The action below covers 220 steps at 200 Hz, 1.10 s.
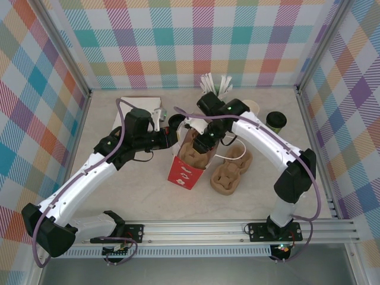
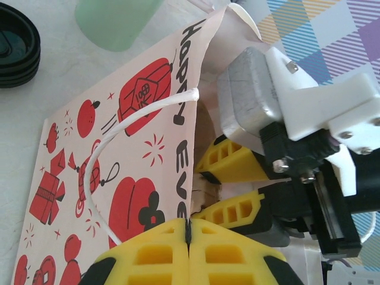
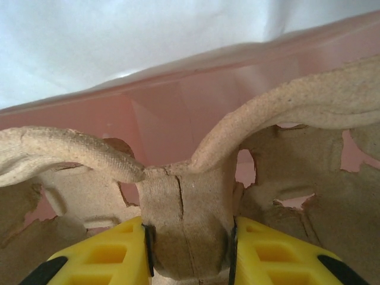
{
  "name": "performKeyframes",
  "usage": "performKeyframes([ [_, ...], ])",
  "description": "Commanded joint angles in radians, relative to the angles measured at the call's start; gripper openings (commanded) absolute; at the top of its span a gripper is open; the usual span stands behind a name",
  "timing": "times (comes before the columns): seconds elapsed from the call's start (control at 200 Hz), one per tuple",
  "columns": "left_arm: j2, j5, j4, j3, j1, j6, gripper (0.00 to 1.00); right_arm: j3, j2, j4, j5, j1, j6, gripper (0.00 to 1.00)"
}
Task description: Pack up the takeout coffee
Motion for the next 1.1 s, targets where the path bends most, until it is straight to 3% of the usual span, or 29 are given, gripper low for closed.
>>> performKeyframes([
  [0.0,-0.022,-0.036,0.013,-0.013,0.007,-0.025,0.00,0.039,0.020,-0.051,0.015,0.012,-0.021,0.31],
  [0.735,-0.036,-0.120,-0.024,-0.017,0.007,0.008,0.00,0.110,0.167,-0.167,0.108,0.059,-0.063,0.31],
  [1.095,-0.045,-0.132,-0.029,-0.032,0.007,0.021,0.00,0.242,0.190,-0.229,0.109,0.066,-0.096,0.31],
])
